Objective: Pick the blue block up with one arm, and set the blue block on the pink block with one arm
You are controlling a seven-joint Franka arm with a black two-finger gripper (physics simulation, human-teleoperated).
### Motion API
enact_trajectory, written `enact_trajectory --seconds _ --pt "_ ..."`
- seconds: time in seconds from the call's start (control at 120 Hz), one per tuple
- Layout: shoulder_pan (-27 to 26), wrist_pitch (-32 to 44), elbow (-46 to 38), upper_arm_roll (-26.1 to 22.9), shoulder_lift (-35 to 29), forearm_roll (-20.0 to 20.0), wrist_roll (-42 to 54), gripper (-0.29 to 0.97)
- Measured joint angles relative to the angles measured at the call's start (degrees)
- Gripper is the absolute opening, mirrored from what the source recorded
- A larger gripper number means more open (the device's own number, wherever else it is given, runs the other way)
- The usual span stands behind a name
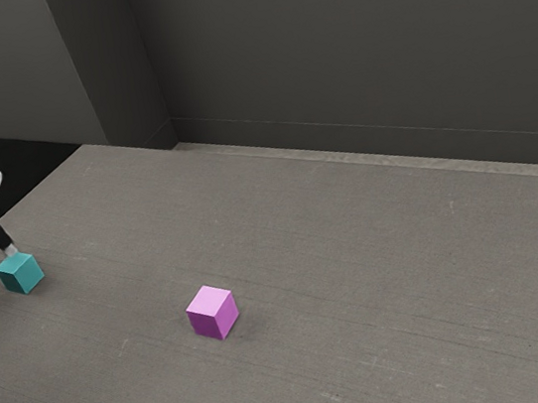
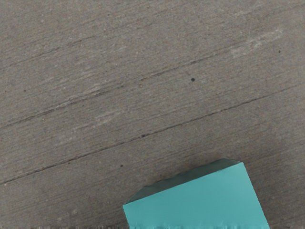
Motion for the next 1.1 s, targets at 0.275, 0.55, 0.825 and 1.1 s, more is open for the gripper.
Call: enact_trajectory --seconds 0.275,0.55,0.825,1.1 --pt "1.06 -10.25 7.01 0.13 4.85 -1.39 0.98 0.68" --pt "1.44 -14.23 8.49 0.18 5.05 -2.51 1.37 0.68" --pt "1.52 -14.97 8.66 0.03 5.17 -3.33 1.96 0.68" --pt "1.5 -15.11 8.49 0.36 5.7 -3.19 1.73 0.68"
